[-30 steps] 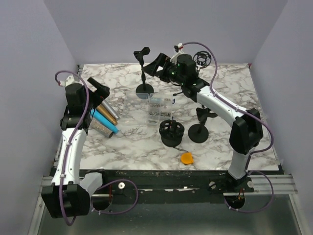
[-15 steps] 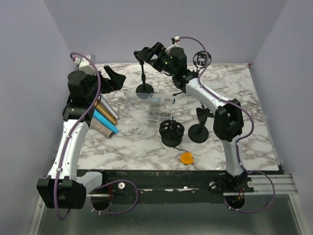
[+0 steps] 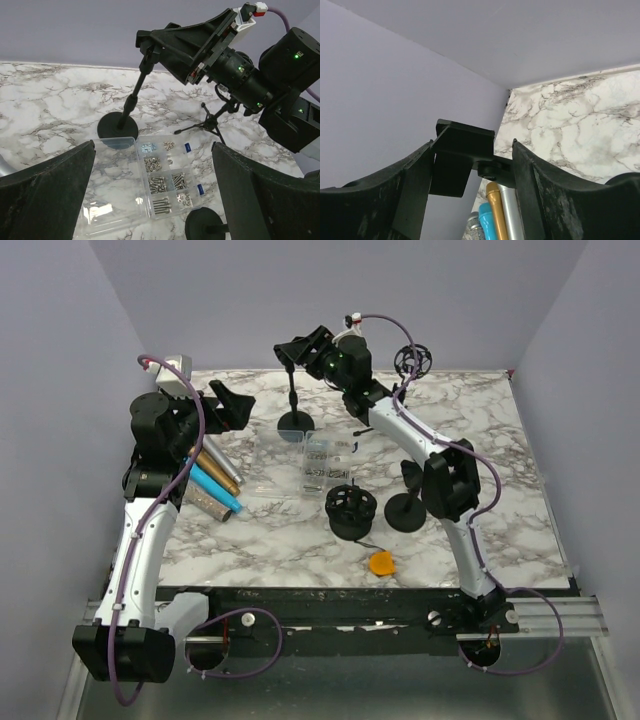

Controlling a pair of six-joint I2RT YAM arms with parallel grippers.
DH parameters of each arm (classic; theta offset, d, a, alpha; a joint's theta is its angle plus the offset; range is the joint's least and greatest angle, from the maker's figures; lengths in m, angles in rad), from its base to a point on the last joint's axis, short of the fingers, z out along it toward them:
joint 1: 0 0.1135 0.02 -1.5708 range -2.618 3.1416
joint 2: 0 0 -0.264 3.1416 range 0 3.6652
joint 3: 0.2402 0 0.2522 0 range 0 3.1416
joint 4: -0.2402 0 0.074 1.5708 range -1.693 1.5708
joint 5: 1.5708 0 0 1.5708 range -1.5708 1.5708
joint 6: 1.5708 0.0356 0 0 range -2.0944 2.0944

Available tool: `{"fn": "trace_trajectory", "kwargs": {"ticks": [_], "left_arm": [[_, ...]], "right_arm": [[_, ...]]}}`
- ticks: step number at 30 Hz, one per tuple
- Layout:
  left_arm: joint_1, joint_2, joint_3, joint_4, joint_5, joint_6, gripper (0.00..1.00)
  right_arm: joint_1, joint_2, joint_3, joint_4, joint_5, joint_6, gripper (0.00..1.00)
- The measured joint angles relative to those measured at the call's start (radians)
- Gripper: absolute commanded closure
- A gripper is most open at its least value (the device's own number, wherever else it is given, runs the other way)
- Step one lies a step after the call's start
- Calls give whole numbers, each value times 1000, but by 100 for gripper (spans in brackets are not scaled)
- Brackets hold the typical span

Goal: Remove the microphone from the stand

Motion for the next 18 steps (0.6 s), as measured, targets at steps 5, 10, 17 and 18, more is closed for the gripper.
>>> {"fn": "trace_trajectory", "kwargs": {"ticks": [5, 10, 17, 18], "left_arm": [[0, 0, -3, 0, 6, 0, 2], [0, 0, -4, 0, 10, 0, 2], [0, 0, -6, 1, 10, 0, 2], [0, 0, -6, 1, 10, 0, 2]], "right_arm": [[1, -4, -31, 48, 18, 2, 43], [2, -16, -90, 100, 27, 2, 41], [2, -16, -128, 130, 37, 1, 36], [2, -16, -131, 135, 40, 0, 35]]}}
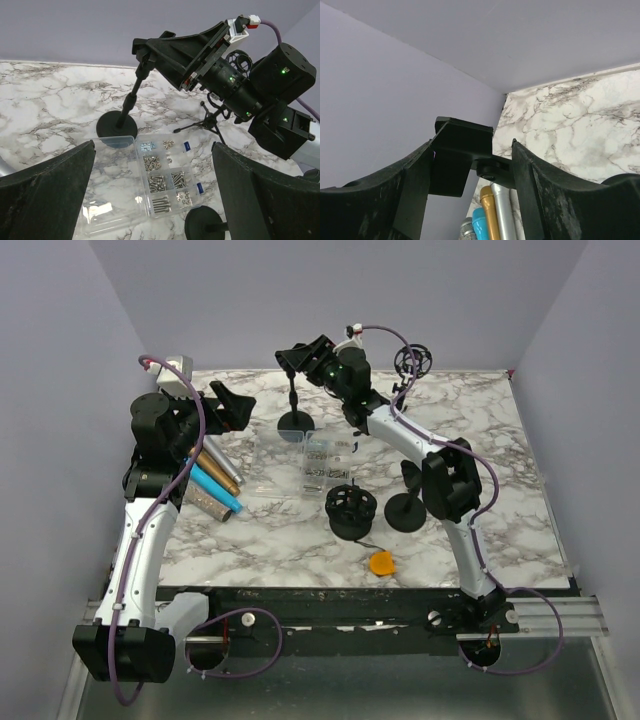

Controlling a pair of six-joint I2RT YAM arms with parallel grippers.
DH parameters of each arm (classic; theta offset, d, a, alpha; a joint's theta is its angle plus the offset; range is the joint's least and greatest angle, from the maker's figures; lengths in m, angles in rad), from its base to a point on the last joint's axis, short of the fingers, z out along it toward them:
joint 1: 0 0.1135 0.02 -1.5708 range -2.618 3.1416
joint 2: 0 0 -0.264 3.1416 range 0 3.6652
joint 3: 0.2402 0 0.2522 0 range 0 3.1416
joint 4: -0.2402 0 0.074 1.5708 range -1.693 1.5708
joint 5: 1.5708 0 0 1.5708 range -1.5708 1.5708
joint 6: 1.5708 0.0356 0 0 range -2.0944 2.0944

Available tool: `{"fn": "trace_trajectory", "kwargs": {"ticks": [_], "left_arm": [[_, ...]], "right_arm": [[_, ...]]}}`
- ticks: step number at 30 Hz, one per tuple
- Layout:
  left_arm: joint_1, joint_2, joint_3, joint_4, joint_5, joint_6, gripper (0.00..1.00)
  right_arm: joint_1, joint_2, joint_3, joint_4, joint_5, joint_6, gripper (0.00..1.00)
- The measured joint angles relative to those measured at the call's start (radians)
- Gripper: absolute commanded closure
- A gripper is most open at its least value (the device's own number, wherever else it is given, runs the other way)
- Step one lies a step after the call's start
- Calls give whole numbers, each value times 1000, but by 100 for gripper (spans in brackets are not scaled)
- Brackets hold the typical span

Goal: Remove the microphone from the stand

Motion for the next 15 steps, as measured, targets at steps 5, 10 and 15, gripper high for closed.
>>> {"fn": "trace_trajectory", "kwargs": {"ticks": [5, 10, 15], "left_arm": [[0, 0, 0, 0, 0, 0, 2], [0, 0, 0, 0, 0, 1, 2], [0, 0, -2, 0, 0, 1, 2]], "right_arm": [[0, 0, -6, 8, 7, -5, 33], [0, 0, -18, 21, 11, -5, 29], [0, 0, -58, 55, 14, 0, 28]]}}
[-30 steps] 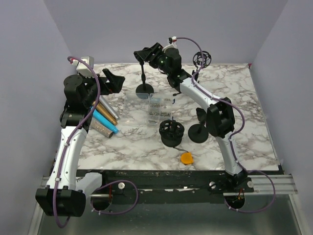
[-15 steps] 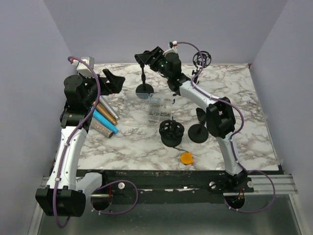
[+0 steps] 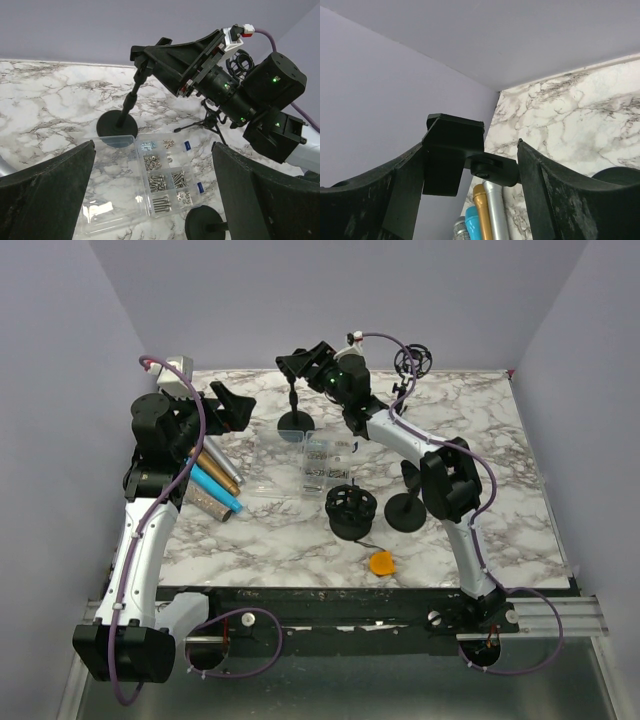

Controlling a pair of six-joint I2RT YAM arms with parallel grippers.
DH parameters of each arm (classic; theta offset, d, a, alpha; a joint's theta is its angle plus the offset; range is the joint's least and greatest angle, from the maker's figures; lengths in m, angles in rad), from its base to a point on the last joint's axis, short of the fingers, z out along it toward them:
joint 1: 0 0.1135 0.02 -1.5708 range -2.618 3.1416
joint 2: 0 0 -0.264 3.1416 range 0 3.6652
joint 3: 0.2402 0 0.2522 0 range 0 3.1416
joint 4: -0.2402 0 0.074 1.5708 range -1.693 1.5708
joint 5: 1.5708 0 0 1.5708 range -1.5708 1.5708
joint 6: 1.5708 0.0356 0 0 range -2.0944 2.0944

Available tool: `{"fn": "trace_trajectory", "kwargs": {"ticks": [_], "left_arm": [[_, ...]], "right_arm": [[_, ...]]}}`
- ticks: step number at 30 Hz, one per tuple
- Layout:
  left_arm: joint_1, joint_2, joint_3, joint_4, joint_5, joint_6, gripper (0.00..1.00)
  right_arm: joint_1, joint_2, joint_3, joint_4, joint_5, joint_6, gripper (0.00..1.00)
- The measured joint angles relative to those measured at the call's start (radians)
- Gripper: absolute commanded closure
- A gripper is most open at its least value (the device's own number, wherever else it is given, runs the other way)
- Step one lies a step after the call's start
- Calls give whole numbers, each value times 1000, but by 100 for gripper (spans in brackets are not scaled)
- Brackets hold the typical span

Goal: Remove the microphone from the stand

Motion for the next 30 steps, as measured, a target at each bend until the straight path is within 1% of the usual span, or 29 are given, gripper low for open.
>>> {"fn": "trace_trajectory", "kwargs": {"ticks": [5, 14, 26, 30], "left_arm": [[0, 0, -8, 2, 0, 0, 2], [0, 0, -8, 7, 0, 0, 2], [0, 6, -11, 7, 0, 0, 2], [0, 6, -11, 7, 0, 1, 2]], "right_arm": [[-5, 0, -31, 6, -1, 3, 26], [-6, 6, -30, 8, -1, 3, 22], [-7, 14, -50, 24, -5, 3, 22], [-11, 17, -95, 19, -14, 10, 22]]}}
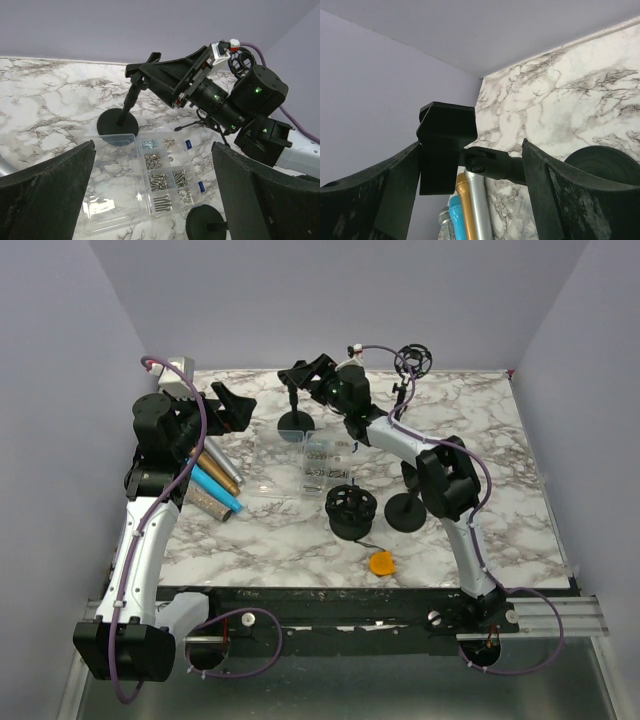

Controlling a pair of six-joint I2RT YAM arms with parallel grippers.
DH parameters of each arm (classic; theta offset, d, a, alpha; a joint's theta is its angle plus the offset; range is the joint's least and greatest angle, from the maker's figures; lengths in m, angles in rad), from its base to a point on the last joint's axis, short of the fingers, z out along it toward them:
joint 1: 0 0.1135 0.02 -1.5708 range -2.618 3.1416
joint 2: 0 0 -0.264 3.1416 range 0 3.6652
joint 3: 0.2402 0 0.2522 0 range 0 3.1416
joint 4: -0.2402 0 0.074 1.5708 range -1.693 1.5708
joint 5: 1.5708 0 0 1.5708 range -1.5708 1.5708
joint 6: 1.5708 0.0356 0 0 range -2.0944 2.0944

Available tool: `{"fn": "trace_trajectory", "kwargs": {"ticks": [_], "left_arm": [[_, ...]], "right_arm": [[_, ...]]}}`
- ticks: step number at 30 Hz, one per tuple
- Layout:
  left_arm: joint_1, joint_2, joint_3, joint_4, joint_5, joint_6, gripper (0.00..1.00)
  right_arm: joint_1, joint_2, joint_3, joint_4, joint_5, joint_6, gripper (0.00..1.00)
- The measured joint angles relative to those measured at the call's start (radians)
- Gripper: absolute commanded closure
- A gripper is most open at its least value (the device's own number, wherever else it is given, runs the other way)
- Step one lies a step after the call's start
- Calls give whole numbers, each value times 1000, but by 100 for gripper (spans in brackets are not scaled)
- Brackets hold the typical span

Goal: Remove the microphone from the stand

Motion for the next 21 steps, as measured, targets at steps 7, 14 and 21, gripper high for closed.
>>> {"fn": "trace_trajectory", "kwargs": {"ticks": [7, 14, 21], "left_arm": [[-2, 2, 0, 0, 0, 3, 2], [-3, 8, -2, 2, 0, 10, 2], [-27, 9, -37, 31, 3, 41, 2]], "right_arm": [[-3, 6, -4, 25, -10, -1, 14], [-11, 13, 133, -185, -13, -104, 0], [-19, -58, 256, -465, 29, -272, 0]]}}
